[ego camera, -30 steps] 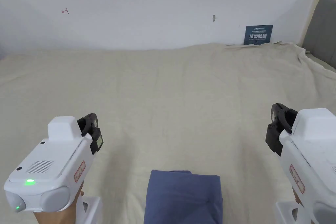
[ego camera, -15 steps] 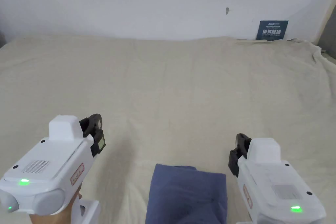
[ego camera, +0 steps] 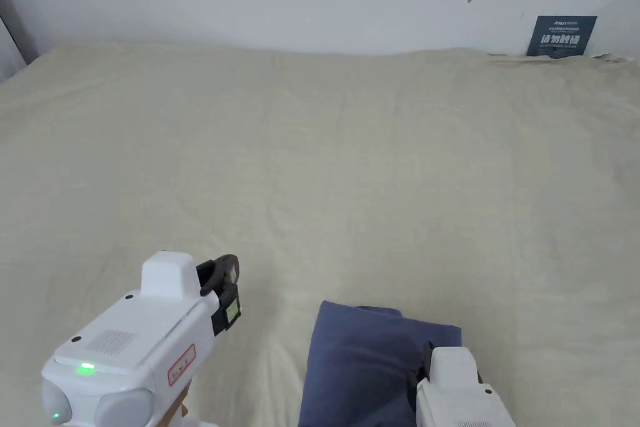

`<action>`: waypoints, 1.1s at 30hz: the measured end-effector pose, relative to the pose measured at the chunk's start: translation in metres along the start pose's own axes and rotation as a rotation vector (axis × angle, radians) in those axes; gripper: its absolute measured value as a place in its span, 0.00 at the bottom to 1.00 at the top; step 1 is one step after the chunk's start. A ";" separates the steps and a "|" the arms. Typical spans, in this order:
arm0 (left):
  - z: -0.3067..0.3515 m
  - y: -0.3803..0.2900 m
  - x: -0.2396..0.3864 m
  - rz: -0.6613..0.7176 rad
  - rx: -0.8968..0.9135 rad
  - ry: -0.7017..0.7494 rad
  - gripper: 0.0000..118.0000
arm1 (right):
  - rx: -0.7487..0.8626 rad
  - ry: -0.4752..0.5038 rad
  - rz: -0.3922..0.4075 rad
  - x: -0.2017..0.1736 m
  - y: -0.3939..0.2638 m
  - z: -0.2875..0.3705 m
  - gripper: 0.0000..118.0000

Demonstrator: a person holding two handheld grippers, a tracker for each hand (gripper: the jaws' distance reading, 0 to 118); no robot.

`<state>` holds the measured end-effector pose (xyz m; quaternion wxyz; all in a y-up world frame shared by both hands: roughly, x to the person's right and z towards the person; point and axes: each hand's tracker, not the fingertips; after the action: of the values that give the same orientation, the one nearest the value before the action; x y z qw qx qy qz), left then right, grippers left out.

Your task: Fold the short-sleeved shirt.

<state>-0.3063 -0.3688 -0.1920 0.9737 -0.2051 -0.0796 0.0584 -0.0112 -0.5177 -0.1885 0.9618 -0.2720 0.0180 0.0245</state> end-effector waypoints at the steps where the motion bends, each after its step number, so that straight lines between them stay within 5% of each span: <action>1: -0.002 -0.003 0.000 0.009 -0.018 -0.008 0.00 | -0.016 -0.002 -0.012 -0.001 -0.004 -0.003 0.00; 3: -0.007 -0.007 0.002 0.025 -0.053 -0.034 0.00 | -0.043 0.013 -0.034 -0.002 -0.014 -0.010 0.00; 6: -0.018 -0.015 0.003 0.069 -0.123 -0.085 0.00 | -0.009 0.007 0.062 -0.006 -0.022 -0.012 0.00; 9: -0.036 -0.021 0.004 0.130 -0.239 -0.133 0.11 | -0.007 0.027 0.042 0.000 -0.024 -0.013 0.00; 13: -0.066 -0.039 0.007 0.195 -0.394 -0.200 0.65 | 0.002 0.053 0.005 0.006 -0.026 -0.012 0.00; 16: -0.086 -0.053 0.011 0.197 -0.495 -0.256 0.80 | 0.002 0.050 0.008 0.005 -0.025 -0.012 0.00; 29: -0.154 -0.070 0.020 0.173 -0.712 -0.412 0.77 | -0.008 0.067 -0.002 0.009 -0.023 -0.013 0.00; 33: -0.155 -0.070 0.021 0.147 -0.760 -0.441 0.49 | -0.013 0.081 0.000 0.012 -0.021 -0.013 0.00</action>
<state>-0.2528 -0.4896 -0.3006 0.7822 -0.5363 -0.2863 0.1362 0.0016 -0.5421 -0.1894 0.9585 -0.2791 0.0568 0.0135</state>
